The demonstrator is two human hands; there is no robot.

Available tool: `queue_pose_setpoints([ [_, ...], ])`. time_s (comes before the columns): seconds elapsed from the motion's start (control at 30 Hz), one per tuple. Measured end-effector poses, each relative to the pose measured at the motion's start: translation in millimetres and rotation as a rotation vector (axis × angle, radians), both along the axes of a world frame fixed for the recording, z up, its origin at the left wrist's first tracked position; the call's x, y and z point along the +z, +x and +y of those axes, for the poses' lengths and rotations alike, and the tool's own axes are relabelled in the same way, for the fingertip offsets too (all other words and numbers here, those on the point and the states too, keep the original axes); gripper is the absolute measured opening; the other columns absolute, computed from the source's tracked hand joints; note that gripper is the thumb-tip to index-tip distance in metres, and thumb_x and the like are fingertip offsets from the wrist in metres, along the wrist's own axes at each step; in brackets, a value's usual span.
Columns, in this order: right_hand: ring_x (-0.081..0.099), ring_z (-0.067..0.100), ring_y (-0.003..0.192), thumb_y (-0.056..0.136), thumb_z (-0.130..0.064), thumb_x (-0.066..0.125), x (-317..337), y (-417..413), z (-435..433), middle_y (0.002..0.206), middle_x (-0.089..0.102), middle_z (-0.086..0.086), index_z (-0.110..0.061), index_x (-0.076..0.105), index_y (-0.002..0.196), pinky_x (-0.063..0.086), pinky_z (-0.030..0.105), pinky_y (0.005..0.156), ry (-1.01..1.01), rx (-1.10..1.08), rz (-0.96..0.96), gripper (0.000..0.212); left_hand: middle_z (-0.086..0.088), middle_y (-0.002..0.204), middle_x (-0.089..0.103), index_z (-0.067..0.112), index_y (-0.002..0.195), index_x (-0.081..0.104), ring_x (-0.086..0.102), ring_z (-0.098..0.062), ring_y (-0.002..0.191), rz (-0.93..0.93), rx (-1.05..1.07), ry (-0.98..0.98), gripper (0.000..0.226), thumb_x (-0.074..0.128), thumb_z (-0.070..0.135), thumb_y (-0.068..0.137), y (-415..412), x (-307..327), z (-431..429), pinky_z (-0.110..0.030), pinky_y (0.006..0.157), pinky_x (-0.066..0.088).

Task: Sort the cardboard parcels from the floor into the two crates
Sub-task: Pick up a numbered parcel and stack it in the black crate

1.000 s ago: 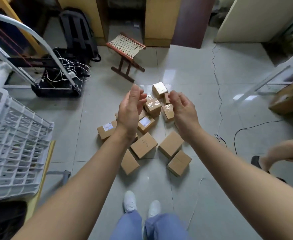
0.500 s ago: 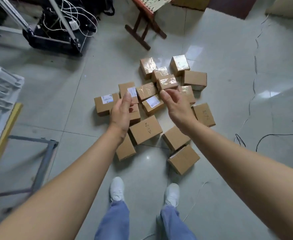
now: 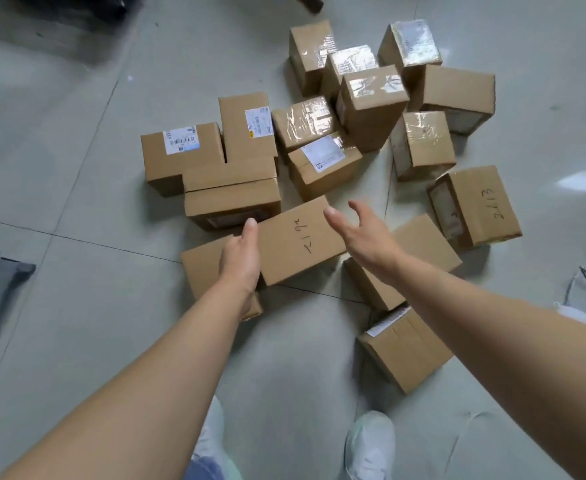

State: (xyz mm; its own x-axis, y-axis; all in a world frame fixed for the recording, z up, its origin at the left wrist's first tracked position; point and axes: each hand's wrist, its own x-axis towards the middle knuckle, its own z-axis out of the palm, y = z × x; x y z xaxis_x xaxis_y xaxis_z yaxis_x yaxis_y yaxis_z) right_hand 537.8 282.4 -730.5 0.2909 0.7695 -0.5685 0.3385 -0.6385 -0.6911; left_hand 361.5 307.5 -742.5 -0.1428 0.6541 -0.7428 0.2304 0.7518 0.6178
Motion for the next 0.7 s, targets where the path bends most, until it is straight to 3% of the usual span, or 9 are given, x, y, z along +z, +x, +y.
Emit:
queue_pose_setpoints([
  [0.1, 0.036, 0.024, 0.136, 0.093, -0.049, 0.052, -49.6, 5.4, 2.1, 0.152, 0.033, 0.009, -0.010, 0.021, 0.150, 0.032, 0.026, 0.097, -0.047, -0.007, -0.003, 0.076, 0.002, 0.088, 0.048, 0.016, 0.121, 0.050, 0.048, -0.022, 0.094, 0.015, 0.060, -0.065, 0.043, 0.037, 0.051, 0.098, 2.1, -50.3, -1.8, -0.030, 0.087, 0.039],
  [0.17, 0.037, 0.026, 0.135, 0.091, -0.051, 0.053, -76.6, 7.9, 7.6, 0.152, 0.034, 0.011, -0.010, 0.019, 0.150, 0.036, 0.033, 0.102, -0.066, -0.019, -0.014, 0.080, 0.005, 0.081, 0.046, 0.019, 0.116, 0.046, 0.049, -0.019, 0.083, 0.006, 0.095, -0.097, 0.035, 0.037, 0.049, 0.099, 3.5, -74.7, -0.3, -0.027, 0.076, 0.039],
  [0.23, 0.042, 0.027, 0.132, 0.091, -0.052, 0.053, -98.5, 10.2, 13.0, 0.150, 0.036, 0.012, -0.010, 0.016, 0.151, 0.039, 0.033, 0.098, -0.106, -0.048, 0.014, 0.082, 0.006, 0.079, 0.046, 0.020, 0.111, 0.042, 0.045, -0.012, 0.071, -0.021, 0.116, -0.130, 0.028, 0.039, 0.046, 0.099, 5.3, -95.7, 3.0, -0.027, 0.067, 0.037],
  [0.3, 0.045, 0.027, 0.129, 0.092, -0.049, 0.052, -117.2, 12.9, 18.4, 0.147, 0.039, 0.011, -0.008, 0.015, 0.150, 0.039, 0.029, 0.090, -0.150, -0.060, 0.049, 0.080, 0.005, 0.081, 0.049, 0.019, 0.114, 0.043, 0.044, -0.009, 0.070, -0.058, 0.135, -0.164, 0.029, 0.042, 0.044, 0.099, 7.3, -113.6, 7.6, -0.028, 0.072, 0.037],
  [0.4, 0.052, 0.024, 0.117, 0.092, -0.051, 0.052, -135.7, 12.3, 24.5, 0.137, 0.049, 0.009, -0.008, 0.032, 0.139, 0.041, 0.028, 0.086, -0.199, -0.056, 0.073, 0.067, 0.005, 0.091, 0.055, 0.020, 0.119, 0.047, 0.050, -0.013, 0.081, -0.116, 0.189, -0.202, 0.031, 0.043, 0.043, 0.099, 9.6, -128.7, 13.4, -0.030, 0.084, 0.037],
  [0.43, 0.054, 0.024, 0.113, 0.091, -0.053, 0.052, -138.2, 10.4, 25.4, 0.133, 0.052, 0.009, -0.008, 0.037, 0.134, 0.044, 0.029, 0.087, -0.197, -0.069, 0.074, 0.065, 0.005, 0.091, 0.056, 0.020, 0.117, 0.048, 0.051, -0.013, 0.082, -0.125, 0.197, -0.210, 0.030, 0.044, 0.043, 0.099, 10.1, -130.6, 14.5, -0.030, 0.083, 0.039],
  [0.53, 0.056, 0.027, 0.111, 0.085, -0.061, 0.055, -131.0, 3.3, 23.6, 0.130, 0.051, 0.011, -0.008, 0.040, 0.131, 0.049, 0.041, 0.095, -0.202, -0.144, 0.078, 0.071, 0.005, 0.085, 0.058, 0.019, 0.108, 0.048, 0.053, -0.010, 0.074, -0.107, 0.182, -0.196, 0.026, 0.043, 0.043, 0.099, 10.1, -120.8, 15.2, -0.026, 0.061, 0.039],
  [0.7, 0.045, 0.031, 0.126, 0.083, -0.062, 0.056, -65.0, -2.1, 19.4, 0.140, 0.041, 0.012, -0.005, 0.034, 0.141, 0.039, 0.046, 0.106, -0.183, -0.236, -0.028, 0.085, 0.004, 0.085, 0.059, 0.018, 0.106, 0.050, 0.054, -0.009, 0.072, -0.104, 0.131, -0.170, 0.027, 0.042, 0.044, 0.099, 9.4, -51.4, 15.5, -0.024, 0.054, 0.037],
])
